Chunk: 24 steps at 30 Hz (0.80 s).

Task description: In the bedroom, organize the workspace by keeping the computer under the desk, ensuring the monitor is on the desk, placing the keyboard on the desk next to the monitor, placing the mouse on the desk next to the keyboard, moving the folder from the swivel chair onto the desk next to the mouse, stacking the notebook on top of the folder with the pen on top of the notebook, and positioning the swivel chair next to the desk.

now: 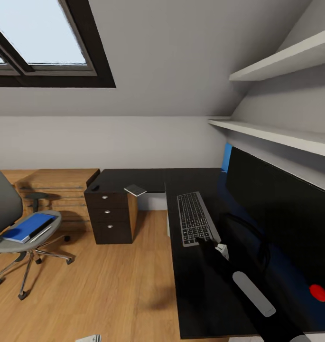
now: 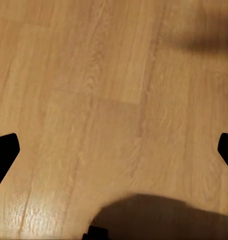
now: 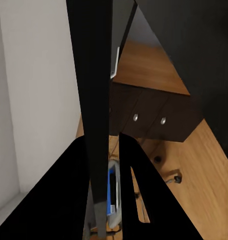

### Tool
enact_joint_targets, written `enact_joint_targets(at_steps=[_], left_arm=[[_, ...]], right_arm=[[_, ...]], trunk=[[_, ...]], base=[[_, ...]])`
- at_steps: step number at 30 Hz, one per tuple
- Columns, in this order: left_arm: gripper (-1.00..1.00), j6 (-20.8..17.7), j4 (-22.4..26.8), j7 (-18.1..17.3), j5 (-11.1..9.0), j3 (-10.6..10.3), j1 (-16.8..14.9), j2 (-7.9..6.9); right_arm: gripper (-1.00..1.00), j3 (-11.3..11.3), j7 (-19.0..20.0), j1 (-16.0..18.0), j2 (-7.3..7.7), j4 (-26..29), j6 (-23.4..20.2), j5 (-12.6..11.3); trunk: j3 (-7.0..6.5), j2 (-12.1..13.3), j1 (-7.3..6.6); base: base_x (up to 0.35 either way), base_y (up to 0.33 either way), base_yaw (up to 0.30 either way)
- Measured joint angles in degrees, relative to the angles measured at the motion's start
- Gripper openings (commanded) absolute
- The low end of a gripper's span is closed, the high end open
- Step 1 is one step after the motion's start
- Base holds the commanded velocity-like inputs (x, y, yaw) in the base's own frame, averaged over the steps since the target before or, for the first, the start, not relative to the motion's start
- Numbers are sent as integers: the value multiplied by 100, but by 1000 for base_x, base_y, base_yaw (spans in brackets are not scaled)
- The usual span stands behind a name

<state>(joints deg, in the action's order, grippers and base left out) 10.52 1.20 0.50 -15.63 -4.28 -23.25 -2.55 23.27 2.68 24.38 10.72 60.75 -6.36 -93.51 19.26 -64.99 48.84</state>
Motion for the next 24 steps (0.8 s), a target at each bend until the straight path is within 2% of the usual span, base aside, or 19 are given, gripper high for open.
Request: enact_joint_targets(at_steps=[4, 14, 24], left_arm=[[100, 1, -1, 3, -1, 2, 0, 0], [100, 11, -1, 5, -11, 8, -1, 0], [100, 11, -1, 5, -11, 8, -1, 0]], right_arm=[[-100, -1, 11, 0, -12, -11, 13, 7], [-100, 18, 6, 0, -30, -19, 30, 9], [-100, 10, 45, 1, -201, -13, 23, -39]], trunk=[[0, 0, 2], [0, 1, 3], [0, 0, 0]], base=[[-136, -160, 0], [-294, -12, 0], [-19, 0, 0]])
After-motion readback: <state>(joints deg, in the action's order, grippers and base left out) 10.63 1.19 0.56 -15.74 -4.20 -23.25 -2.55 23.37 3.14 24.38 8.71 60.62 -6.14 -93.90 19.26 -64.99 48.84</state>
